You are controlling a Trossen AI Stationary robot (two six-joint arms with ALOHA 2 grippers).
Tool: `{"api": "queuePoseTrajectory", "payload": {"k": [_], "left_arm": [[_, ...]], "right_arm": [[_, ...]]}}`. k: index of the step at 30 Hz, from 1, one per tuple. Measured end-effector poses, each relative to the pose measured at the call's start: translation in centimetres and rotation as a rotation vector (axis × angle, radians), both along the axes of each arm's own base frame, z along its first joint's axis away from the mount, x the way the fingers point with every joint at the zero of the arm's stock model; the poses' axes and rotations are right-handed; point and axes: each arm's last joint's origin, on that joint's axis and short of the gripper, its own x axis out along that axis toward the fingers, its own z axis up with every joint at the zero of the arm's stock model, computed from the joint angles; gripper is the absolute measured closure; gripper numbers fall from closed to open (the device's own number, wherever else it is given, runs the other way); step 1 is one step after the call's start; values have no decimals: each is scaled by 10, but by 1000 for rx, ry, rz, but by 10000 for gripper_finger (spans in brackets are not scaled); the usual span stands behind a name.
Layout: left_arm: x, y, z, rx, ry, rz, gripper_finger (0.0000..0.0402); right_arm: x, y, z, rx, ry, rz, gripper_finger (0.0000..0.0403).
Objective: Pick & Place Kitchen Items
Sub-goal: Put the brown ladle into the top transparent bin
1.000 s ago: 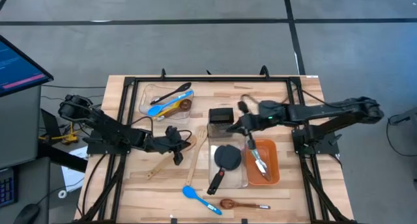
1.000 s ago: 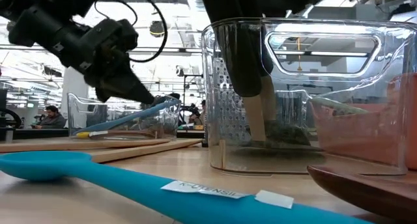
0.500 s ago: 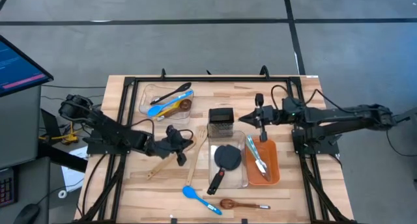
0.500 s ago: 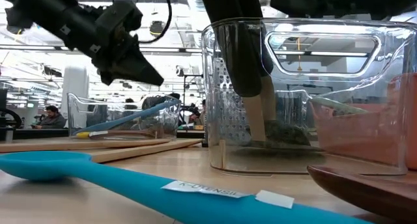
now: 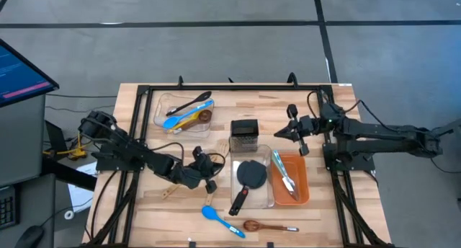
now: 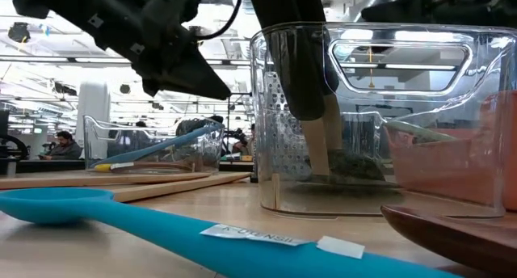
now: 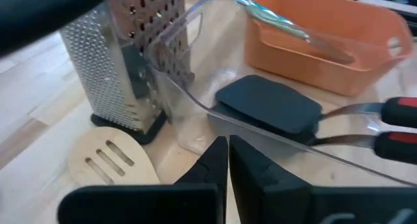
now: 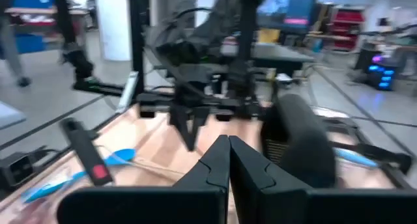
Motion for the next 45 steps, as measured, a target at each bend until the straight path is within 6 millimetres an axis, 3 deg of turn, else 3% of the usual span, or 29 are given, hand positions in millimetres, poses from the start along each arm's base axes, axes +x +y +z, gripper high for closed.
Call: {"api": "queuePoseTrajectory", "payload": {"k": [6, 15, 28, 34, 40, 45], "left_arm": [[-3, -9, 1, 57, 43, -19, 400], [-12, -14, 43, 69, 25, 55, 400], [-13, -14, 51, 102, 138, 104, 400], [-13, -16, 51, -46, 90, 138, 400], [-13, -19, 53, -236, 143, 24, 400], [-15, -18, 57, -220, 157, -23, 398]], "right_arm": [[-17, -5, -9, 11, -19, -58, 403], [-34, -6, -7, -4, -51, -103, 403], [-38, -11, -10, 5, -12, -148, 403], [-38, -12, -10, 5, -12, -151, 403], [-38, -12, -10, 5, -13, -152, 403], [-38, -12, -10, 5, -13, -152, 403]]}}
